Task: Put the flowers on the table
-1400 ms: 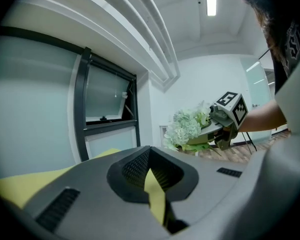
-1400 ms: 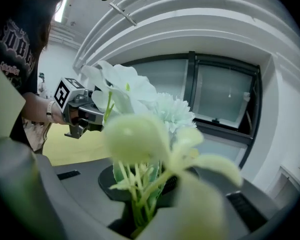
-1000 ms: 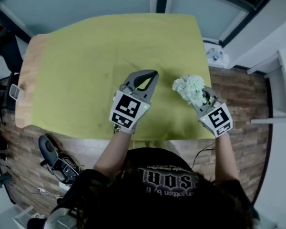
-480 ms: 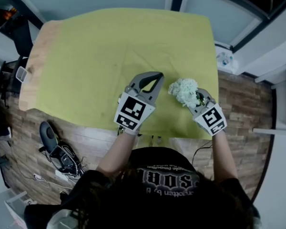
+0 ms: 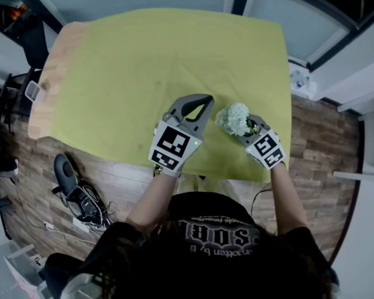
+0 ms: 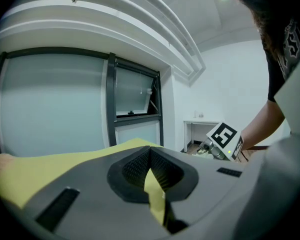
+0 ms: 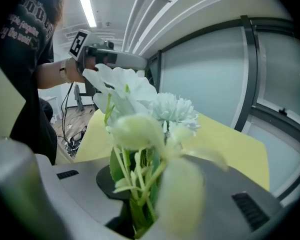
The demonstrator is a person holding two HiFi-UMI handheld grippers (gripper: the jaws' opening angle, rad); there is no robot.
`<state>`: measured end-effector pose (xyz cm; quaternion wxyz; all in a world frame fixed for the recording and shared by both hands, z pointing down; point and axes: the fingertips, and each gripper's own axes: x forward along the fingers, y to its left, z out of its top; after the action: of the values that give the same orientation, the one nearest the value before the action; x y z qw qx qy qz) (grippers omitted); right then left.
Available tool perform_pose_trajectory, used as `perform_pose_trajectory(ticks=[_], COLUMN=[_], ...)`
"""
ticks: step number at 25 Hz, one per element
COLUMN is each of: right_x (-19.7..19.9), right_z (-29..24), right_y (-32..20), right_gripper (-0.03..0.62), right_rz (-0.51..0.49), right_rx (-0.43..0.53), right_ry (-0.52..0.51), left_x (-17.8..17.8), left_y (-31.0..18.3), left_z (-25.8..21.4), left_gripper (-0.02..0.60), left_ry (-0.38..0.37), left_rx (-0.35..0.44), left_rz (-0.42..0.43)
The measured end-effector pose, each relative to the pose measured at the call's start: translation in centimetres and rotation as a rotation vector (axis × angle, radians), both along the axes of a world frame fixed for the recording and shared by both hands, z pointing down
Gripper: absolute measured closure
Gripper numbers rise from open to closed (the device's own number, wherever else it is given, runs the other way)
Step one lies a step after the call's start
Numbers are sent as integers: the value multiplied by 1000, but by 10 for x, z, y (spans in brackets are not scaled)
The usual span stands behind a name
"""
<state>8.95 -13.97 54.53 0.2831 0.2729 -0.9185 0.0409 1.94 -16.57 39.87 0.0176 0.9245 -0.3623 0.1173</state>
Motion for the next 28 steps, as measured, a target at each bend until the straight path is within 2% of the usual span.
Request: perform_pose_trajectory(ticks=[7, 11, 13, 19, 28], right_x=[-1, -3, -2, 3, 28], right_z=[36, 48, 52, 49, 60], right_y=[-9, -9, -9, -2, 20], right_gripper=[439, 382, 351, 315, 265], right_rz=[39, 61, 64, 78, 97], right_rx=[-83, -124, -133, -142, -170], right_ry=[45, 38, 39, 39, 118], left_x=[-6, -7, -6, -2, 5], left_y=[1, 1, 1, 1, 2], left_z=[2, 3, 4, 5, 3], left_gripper=[584, 583, 584, 584, 583], left_ry=[-7, -9, -13, -16, -5], left_rx=[-9, -10, -11, -13, -6], left_rz=[8, 23, 32, 53, 78])
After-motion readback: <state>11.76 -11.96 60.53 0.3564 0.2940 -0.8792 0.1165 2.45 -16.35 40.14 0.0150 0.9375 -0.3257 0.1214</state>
